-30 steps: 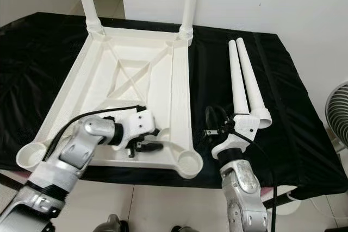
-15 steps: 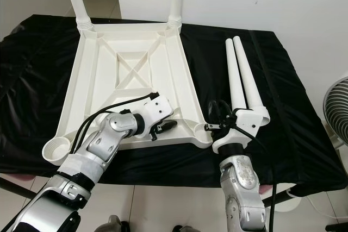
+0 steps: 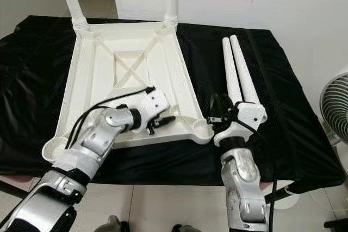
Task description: Building children table
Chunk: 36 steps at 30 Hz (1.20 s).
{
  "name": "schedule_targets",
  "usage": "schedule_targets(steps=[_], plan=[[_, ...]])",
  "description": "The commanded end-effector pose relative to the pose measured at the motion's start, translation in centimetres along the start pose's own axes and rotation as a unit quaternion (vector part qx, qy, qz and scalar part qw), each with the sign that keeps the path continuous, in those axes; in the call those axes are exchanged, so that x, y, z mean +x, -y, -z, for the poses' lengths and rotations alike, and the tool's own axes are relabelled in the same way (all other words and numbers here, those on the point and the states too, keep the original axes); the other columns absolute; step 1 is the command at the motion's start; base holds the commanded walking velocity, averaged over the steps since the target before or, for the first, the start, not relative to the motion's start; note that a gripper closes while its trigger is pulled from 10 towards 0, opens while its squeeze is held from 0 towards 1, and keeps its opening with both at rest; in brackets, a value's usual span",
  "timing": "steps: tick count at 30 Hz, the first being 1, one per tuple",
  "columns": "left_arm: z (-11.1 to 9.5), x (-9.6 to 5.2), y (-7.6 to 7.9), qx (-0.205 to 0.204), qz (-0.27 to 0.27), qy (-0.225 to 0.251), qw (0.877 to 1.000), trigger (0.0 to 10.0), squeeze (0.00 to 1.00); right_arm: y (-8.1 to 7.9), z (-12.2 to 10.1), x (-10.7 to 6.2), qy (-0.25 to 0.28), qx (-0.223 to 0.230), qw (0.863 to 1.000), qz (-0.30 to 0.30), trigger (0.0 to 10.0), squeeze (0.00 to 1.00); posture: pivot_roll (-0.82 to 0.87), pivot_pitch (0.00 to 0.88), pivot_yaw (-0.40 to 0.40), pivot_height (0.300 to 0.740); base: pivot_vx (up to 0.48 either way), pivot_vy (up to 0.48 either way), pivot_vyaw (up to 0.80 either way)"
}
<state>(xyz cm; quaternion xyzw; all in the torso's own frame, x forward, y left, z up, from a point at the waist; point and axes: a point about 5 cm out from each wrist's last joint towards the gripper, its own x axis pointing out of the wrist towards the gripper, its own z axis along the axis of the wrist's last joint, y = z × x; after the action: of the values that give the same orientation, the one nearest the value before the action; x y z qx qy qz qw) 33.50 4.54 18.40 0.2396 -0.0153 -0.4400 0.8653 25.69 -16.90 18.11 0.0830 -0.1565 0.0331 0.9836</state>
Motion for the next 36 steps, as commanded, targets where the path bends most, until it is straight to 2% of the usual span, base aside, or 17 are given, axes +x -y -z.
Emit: schedule_targets(steps=[1,2,9,11,12,14,17,19,20,25,26,27,29,32,34,36], plan=[[0.0,-0.9,-0.2,-0.019,0.006,0.010,1.000,10.0,0.00,0.5,0.1,0.3,0.002,0.005,1.000,0.004,10.0,1.00,0.05,0.107,-0.013,0.740,0.000,0.000,0.00],[-0.3,-1.5,-0.2,-0.025,0.012,0.022,0.999,10.0,0.27,0.7,0.0,0.7,0.004,0.006,1.000,0.004,10.0,1.00,0.06,0.108,-0.015,0.740,0.000,0.000,0.00],[-0.9,-2.6,-0.2,-0.035,0.023,0.045,0.998,10.0,0.25,1.2,-0.2,1.9,0.008,0.004,1.000,0.005,10.0,1.00,0.08,0.110,-0.021,0.740,0.000,0.000,0.00],[-1.6,-3.2,-0.1,-0.045,0.026,0.065,0.996,10.0,0.21,1.7,-0.2,3.2,0.005,-0.011,1.000,0.018,10.0,1.00,0.09,0.108,-0.028,0.740,0.000,0.000,0.00],[-2.1,-3.5,-0.3,-0.056,0.017,0.078,0.995,10.0,0.00,1.9,-0.2,4.0,0.004,-0.024,0.999,0.024,10.0,1.00,0.10,0.106,-0.030,0.740,0.000,0.000,0.00],[-2.5,-3.8,-0.6,-0.075,0.001,0.090,0.993,10.0,0.00,2.0,-0.3,4.9,0.004,-0.032,0.999,0.027,10.0,1.00,0.11,0.101,-0.034,0.740,0.000,0.000,0.00],[-2.5,-3.9,-0.6,-0.079,-0.002,0.091,0.993,10.0,0.00,2.0,-0.3,5.0,0.004,-0.033,0.999,0.027,10.0,1.00,0.11,0.101,-0.034,0.740,0.000,0.000,0.00],[-2.7,-4.1,-1.2,-0.097,-0.032,0.096,0.990,10.0,0.00,1.9,-0.5,5.8,0.008,-0.042,0.999,0.023,10.0,1.00,0.12,0.097,-0.039,0.740,0.000,0.000,0.00],[-2.7,-4.1,-1.2,-0.097,-0.032,0.096,0.990,10.0,0.00,1.9,-0.5,5.8,0.008,-0.042,0.999,0.023,10.0,1.00,0.12,0.097,-0.039,0.740,0.000,0.000,0.00],[-2.7,-4.4,-2.4,-0.118,-0.101,0.107,0.982,10.0,0.00,1.5,-0.9,6.9,0.016,-0.063,0.998,0.016,10.0,1.00,0.13,0.069,-0.052,0.740,0.000,0.000,0.00],[-2.7,-4.5,-2.6,-0.131,-0.118,0.108,0.978,10.0,0.00,1.2,-0.8,7.0,0.019,-0.068,0.997,0.014,10.0,0.87,0.13,0.069,-0.052,0.740,0.000,0.000,0.00],[-2.5,-4.6,-2.8,-0.145,-0.135,0.109,0.974,10.0,0.00,0.9,-0.6,6.9,0.019,-0.073,0.997,0.009,10.0,0.00,0.13,0.059,-0.052,0.740,0.000,0.000,0.00],[-2.3,-4.7,-2.9,-0.150,-0.156,0.110,0.970,10.0,0.00,0.6,-0.4,6.8,0.020,-0.078,0.997,0.004,10.0,0.00,0.13,0.059,-0.052,0.740,0.000,0.000,0.00],[-1.2,-4.8,-2.9,-0.183,-0.205,0.099,0.956,10.0,0.00,0.1,0.4,6.3,0.022,-0.082,0.996,0.007,10.0,0.00,0.13,0.037,-0.047,0.740,0.000,0.000,0.00],[-0.9,-4.9,-2.8,-0.189,-0.214,0.098,0.953,10.0,0.00,0.0,0.6,6.2,0.022,-0.081,0.996,0.008,10.0,0.00,0.12,0.034,-0.046,0.740,0.000,0.000,0.00],[-0.3,-4.9,-2.6,-0.221,-0.234,0.097,0.942,10.0,0.00,-0.1,1.1,5.8,0.018,-0.078,0.997,0.014,10.0,0.00,0.11,0.020,-0.039,0.740,0.000,0.000,0.00]])
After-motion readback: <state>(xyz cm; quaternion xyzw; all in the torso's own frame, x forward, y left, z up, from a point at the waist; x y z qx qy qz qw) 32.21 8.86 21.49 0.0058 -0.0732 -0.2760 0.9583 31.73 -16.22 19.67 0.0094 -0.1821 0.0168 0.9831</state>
